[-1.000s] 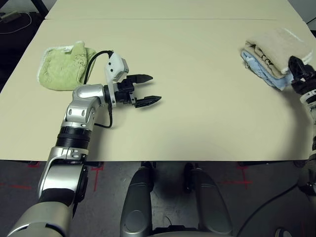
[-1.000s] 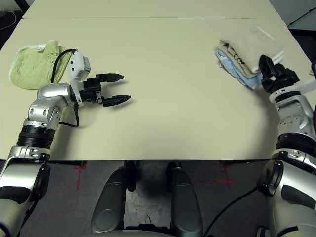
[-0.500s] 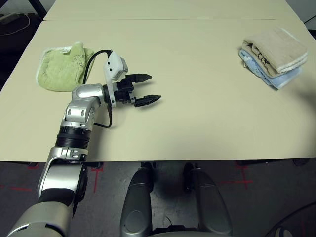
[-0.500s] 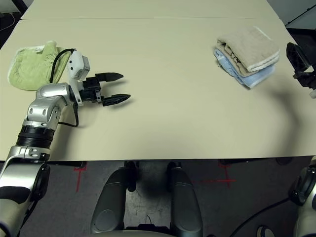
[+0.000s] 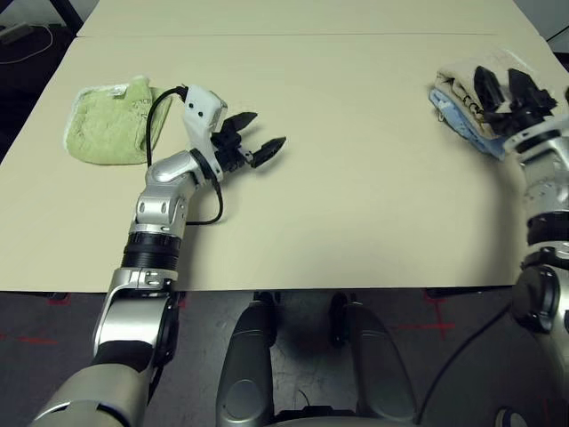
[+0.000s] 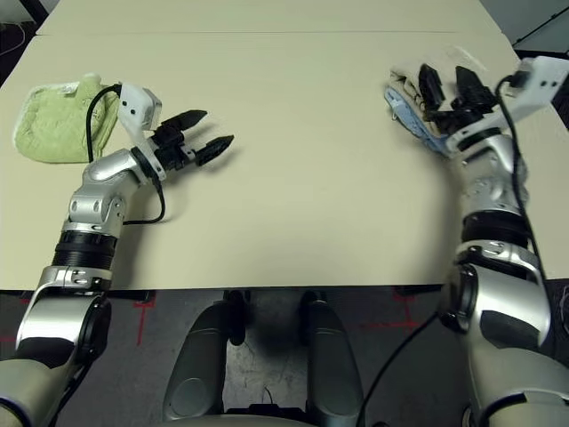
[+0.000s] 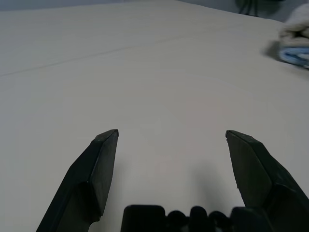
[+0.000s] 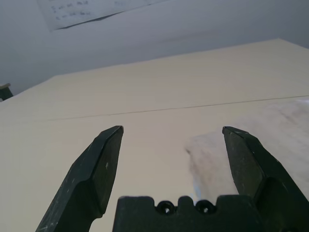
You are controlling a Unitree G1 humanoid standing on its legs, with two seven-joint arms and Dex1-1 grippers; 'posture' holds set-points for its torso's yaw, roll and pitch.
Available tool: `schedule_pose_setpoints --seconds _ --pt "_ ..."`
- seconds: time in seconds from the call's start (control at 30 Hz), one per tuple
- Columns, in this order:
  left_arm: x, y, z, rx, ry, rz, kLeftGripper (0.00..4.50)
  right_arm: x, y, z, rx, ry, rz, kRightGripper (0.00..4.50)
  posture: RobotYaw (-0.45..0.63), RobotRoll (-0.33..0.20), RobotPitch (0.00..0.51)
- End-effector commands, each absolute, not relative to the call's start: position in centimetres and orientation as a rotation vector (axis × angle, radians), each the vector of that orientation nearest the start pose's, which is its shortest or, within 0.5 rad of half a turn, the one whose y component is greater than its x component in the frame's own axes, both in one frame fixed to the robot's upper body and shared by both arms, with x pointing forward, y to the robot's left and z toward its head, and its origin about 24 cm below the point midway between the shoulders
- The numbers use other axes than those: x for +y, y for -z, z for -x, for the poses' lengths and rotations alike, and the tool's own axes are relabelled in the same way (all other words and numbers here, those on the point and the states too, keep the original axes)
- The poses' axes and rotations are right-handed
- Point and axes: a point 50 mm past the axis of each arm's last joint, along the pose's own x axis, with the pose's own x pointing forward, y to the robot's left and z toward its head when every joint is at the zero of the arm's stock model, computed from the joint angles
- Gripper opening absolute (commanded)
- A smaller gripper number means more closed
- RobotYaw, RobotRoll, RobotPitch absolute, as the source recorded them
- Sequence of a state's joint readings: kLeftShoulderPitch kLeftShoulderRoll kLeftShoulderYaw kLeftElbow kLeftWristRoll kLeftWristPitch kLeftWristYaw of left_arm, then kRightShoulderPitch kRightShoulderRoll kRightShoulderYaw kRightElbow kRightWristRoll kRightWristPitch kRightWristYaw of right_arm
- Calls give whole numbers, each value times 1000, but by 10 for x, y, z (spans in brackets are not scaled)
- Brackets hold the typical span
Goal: Fold the towel and set it aside.
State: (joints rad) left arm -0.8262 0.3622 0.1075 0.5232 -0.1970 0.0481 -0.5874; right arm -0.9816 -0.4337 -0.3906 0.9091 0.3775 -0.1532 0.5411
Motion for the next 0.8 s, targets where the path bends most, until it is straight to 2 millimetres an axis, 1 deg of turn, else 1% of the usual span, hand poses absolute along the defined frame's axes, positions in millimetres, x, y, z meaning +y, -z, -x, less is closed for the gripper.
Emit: schedule_pose_setpoints --seconds 0.03,0.13,0.23,0.33,0.5,0.67,0.8 --pt "197 -194 -385 -282 304 -145 4500 -242 -208 -396 -396 -186 -204 4464 59 0 257" --pt "205 -193 -389 -302 192 -139 4500 -230 -204 -401 -373 -174 -211 4464 65 0 255" --pt "215 -193 -393 -309 71 -120 4500 -223 -195 -406 -329 -106 -207 4464 69 0 258" --pt "217 -193 -395 -318 22 -120 4500 -221 -191 -406 -327 -58 -174 4464 69 0 262" --pt "225 -185 -395 -342 -94 -105 4500 -225 -188 -398 -431 -81 -122 4464 53 0 265" --pt "223 -178 -393 -362 -45 -76 4500 -232 -177 -389 -474 -133 -122 4464 48 0 257" --pt "221 -176 -391 -378 14 -76 4500 -237 -169 -383 -484 -152 -119 4464 40 0 253"
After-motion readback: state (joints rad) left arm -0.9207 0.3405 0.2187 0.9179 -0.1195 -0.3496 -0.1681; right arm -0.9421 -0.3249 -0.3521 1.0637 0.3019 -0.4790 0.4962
